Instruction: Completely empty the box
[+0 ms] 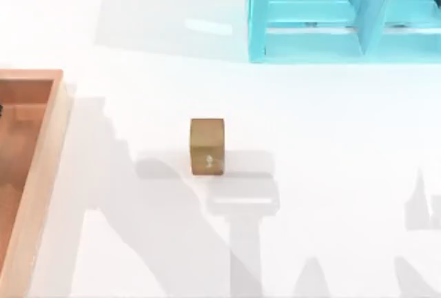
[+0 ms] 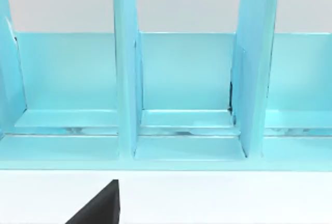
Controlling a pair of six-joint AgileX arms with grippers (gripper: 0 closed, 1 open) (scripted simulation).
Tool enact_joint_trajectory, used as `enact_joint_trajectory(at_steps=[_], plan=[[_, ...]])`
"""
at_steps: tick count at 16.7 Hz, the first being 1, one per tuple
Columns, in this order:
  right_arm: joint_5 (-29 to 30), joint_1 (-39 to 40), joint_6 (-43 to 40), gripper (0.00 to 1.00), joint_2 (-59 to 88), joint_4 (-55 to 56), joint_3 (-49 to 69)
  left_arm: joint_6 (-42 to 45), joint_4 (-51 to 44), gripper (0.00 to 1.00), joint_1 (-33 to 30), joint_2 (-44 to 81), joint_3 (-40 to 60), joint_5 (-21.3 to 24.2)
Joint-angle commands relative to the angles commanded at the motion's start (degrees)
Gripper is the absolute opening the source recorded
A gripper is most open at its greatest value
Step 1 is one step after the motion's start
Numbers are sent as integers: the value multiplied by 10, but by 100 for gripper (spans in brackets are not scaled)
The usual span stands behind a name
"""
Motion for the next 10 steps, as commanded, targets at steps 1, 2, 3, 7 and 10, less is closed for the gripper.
enact_joint_trajectory(at_steps=[1, 2, 3, 7, 10], plan=[[0, 0, 0, 100, 0, 0, 0, 0, -1, 0, 0, 0, 1, 0], [0, 0, 0, 100, 0, 0, 0, 0, -9, 0, 0, -1, 6, 0], [0, 0, 0, 100, 0, 0, 0, 0, -21, 0, 0, -2, 16, 0], [0, 0, 0, 100, 0, 0, 0, -2, -105, 0, -1, -11, 89, -2], [0, 0, 0, 100, 0, 0, 0, -3, -182, 0, -1, -18, 160, -3]])
